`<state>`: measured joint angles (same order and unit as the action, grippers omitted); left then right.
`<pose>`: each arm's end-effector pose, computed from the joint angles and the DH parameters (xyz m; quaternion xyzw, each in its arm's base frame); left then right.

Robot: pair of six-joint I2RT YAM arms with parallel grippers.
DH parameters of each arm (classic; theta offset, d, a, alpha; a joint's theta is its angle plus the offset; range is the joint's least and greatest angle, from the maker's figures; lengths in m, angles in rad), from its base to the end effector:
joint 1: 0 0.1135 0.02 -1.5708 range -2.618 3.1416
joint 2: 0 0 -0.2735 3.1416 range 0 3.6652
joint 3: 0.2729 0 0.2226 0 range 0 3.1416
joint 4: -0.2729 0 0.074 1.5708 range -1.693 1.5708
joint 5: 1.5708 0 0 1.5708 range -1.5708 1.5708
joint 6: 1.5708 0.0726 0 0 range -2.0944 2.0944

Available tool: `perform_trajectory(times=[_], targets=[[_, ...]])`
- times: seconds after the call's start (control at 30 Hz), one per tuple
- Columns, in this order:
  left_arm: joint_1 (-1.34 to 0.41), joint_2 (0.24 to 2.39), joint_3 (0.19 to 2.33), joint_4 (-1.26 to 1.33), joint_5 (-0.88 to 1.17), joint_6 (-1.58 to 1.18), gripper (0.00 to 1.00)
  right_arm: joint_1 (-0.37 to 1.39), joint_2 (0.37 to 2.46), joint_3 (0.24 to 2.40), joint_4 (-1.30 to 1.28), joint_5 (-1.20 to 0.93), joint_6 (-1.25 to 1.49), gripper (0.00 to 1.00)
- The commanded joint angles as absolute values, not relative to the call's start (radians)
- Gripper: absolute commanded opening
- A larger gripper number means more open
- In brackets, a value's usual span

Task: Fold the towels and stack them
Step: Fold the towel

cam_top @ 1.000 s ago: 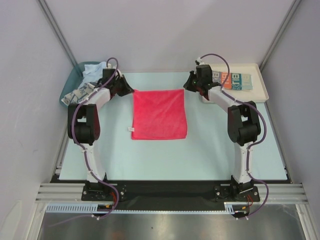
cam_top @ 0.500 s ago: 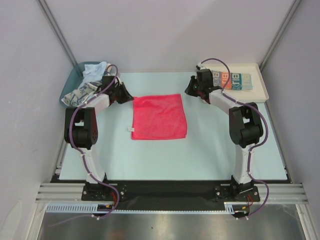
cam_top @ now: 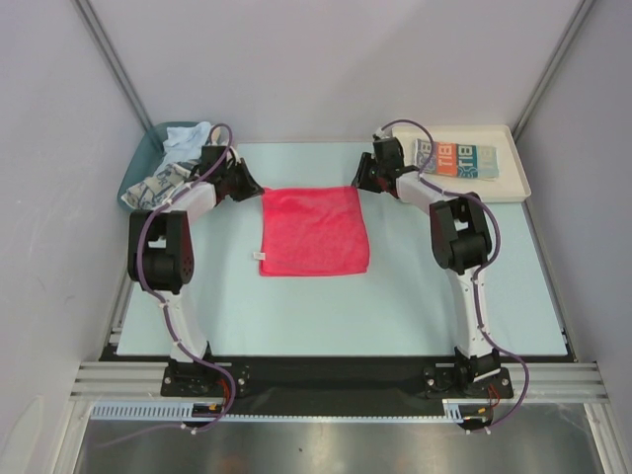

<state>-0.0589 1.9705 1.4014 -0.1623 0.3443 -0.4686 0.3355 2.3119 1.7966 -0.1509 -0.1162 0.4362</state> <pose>0.4431 -0.0507 0.2054 -0.1147 0.8951 -0.2557 0.3468 0.5030 0.1843 0.1715 0.0199 0.8981 0.2126 0.3846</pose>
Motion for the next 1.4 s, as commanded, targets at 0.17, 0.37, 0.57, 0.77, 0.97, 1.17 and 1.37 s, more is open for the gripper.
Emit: perform_trajectory(times=[0.17,0.37,0.57,0.77,0.97,1.17,1.37], targets=[[-0.063,1.997,1.465,-0.161,0.341,-0.443,0.0,0.345,2.368,1.894,-0.172,-0.107,0.437,0.41],[-0.063,2.006,1.479,-0.164,0.342,-0.443,0.0,0.345,2.396,1.93,-0.189,-0.109,0.442,0.41],[-0.063,2.014,1.489,-0.172,0.342,-0.436,0.0,0.347,2.414,1.967,-0.201,-0.11,0.44,0.38],[-0.061,2.022,1.497,-0.175,0.345,-0.434,0.0,0.348,2.433,1.982,-0.216,-0.118,0.442,0.36],[-0.061,2.029,1.497,-0.173,0.35,-0.437,0.0,0.35,2.433,1.967,-0.215,-0.117,0.442,0.36],[-0.061,2.031,1.502,-0.17,0.354,-0.436,0.0,0.351,2.441,1.98,-0.215,-0.117,0.439,0.28],[-0.061,2.033,1.512,-0.158,0.365,-0.431,0.0,0.342,2.421,1.98,-0.209,-0.117,0.437,0.07]])
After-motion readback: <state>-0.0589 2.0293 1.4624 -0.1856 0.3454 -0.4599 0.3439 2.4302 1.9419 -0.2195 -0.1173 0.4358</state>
